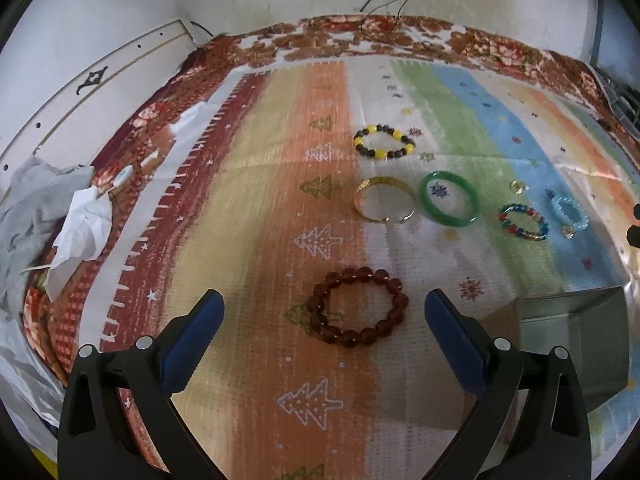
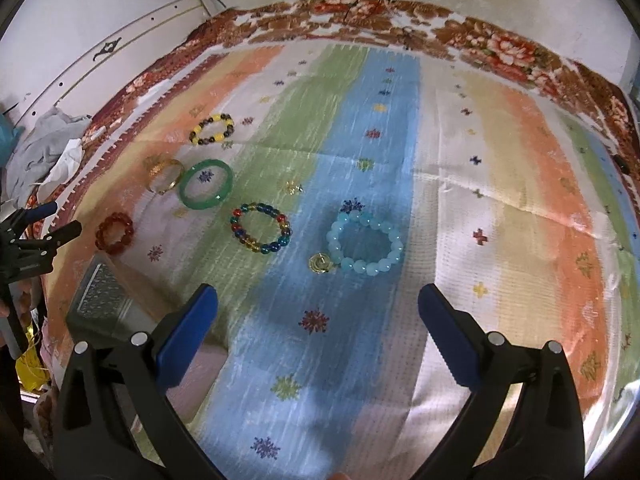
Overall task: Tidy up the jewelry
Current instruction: 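Move the left tool to the red bead bracelet while the right tool nears the blue one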
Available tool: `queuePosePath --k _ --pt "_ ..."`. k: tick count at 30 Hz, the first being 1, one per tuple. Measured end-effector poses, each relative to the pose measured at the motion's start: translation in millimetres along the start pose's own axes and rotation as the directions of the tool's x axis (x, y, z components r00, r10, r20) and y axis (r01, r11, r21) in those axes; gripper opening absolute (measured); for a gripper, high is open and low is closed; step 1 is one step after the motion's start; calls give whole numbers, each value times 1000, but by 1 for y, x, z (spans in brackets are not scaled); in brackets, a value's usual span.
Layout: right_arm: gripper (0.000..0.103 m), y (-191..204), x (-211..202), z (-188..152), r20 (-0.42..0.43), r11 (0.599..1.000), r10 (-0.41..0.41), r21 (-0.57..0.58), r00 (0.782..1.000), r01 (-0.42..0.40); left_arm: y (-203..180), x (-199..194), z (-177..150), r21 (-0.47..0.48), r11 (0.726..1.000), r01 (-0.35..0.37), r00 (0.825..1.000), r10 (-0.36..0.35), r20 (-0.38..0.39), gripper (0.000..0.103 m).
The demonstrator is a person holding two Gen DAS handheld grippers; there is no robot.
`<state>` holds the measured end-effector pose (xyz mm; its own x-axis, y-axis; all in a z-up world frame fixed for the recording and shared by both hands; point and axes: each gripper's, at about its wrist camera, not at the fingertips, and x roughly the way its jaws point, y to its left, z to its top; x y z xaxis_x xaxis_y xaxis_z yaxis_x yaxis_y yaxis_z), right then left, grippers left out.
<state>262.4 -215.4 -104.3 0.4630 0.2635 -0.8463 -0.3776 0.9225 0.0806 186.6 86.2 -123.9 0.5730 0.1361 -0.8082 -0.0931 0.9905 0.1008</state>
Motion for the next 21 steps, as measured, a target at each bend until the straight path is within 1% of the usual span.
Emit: queuePosePath --k 5,9,11,15,18,21 --pt "98 -5 28 7 -61 999 21 -43 998 -23 4 14 0 1 1000 -9 1000 9 -26 98" --pt "98 -6 48 10 -104 991 -10 -130 995 -3 9 23 0 -7 1000 -18 999 18 -40 98" --pt "98 -6 54 12 -112 988 -22 -151 993 5 11 27 -2 -9 1000 -18 999 18 -48 98" --pt "98 -5 66 14 -127 985 5 -168 992 -27 11 34 -4 -7 1000 -5 998 5 -58 98" --pt "98 -4 78 13 -152 980 -7 -198 988 -24 10 44 -4 -3 1000 -17 996 16 -82 98" --pt "98 -4 86 13 -164 976 9 -212 986 -45 12 46 -3 -7 1000 -15 997 15 -79 98"
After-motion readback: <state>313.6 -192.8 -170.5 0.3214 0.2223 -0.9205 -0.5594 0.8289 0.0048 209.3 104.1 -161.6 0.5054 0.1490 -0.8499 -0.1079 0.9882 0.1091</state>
